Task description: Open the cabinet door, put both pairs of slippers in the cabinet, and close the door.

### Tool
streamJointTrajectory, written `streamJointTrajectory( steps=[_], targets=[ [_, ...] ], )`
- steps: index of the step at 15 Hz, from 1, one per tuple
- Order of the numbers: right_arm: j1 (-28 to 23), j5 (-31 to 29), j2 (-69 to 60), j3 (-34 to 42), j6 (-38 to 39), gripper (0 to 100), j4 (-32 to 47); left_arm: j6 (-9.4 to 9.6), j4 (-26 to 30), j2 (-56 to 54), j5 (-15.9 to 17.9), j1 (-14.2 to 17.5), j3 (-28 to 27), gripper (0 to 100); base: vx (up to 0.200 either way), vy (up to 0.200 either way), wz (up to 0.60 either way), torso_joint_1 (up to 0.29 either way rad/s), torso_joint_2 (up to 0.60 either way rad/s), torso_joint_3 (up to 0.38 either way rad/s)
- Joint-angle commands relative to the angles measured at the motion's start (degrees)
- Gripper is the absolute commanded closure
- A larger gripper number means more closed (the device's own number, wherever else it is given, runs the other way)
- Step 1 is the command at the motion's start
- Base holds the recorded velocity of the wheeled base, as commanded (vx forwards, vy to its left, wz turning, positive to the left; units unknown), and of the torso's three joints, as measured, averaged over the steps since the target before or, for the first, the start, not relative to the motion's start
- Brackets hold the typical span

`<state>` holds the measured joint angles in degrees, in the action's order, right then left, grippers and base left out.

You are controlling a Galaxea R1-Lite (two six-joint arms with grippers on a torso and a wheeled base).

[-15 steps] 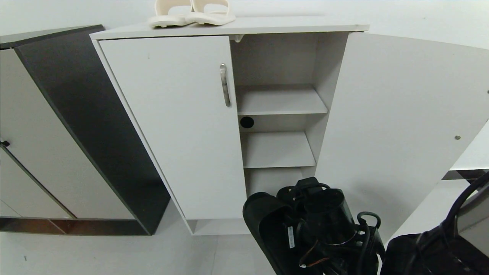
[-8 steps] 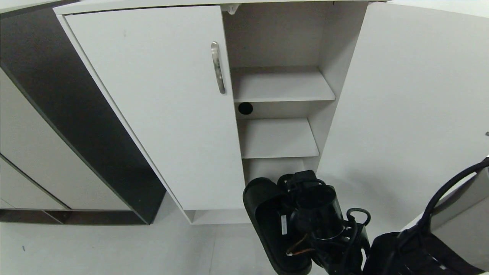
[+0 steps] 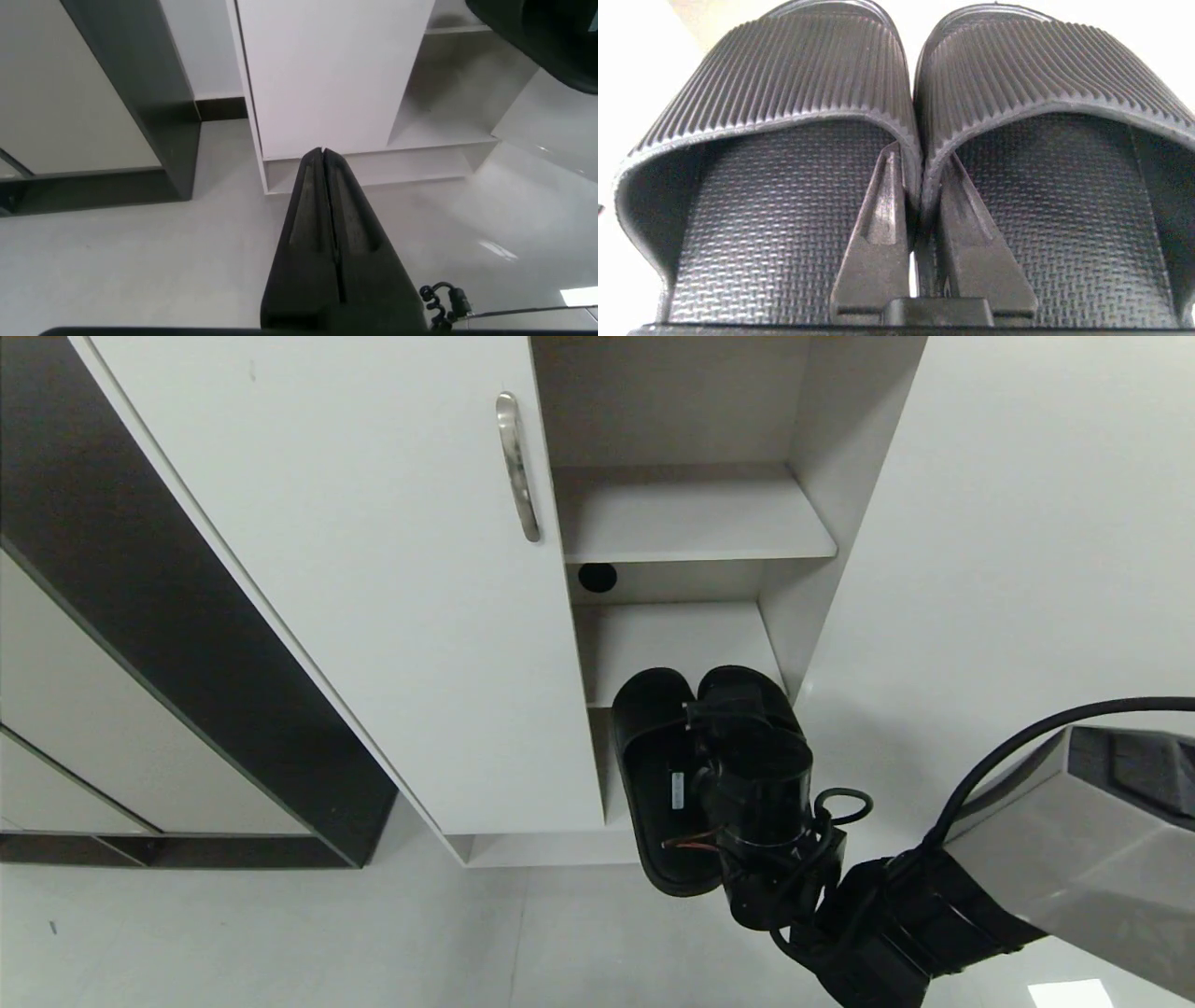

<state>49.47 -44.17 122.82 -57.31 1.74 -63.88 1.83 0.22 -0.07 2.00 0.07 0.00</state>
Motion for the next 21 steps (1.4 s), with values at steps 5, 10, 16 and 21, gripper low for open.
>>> streamJointTrajectory(
  steps=[5,10,16,21],
  targets=[
    [-1.1,0.0,7.8,1.4,-3.9,100,-10.6,-0.07,0.0,0.1,0.0,0.0,0.0,100,0.0,0.0,0.0,0.0,0.0,0.0],
    [-2.4,0.1,10.2,1.5,-3.4,100,-13.5,-0.07,0.0,0.1,0.0,0.0,0.0,100,0.0,0.0,0.0,0.0,0.0,0.0],
    [-3.6,0.3,11.2,1.1,-3.4,100,-13.9,-0.33,0.0,0.1,-0.1,0.0,0.0,100,0.0,0.0,0.0,0.0,0.0,0.0],
    [-3.4,0.3,10.7,-1.0,-3.8,100,-13.9,-0.33,0.0,0.1,-0.1,0.0,0.0,100,0.2,0.0,0.0,0.0,0.0,0.003]
  ],
)
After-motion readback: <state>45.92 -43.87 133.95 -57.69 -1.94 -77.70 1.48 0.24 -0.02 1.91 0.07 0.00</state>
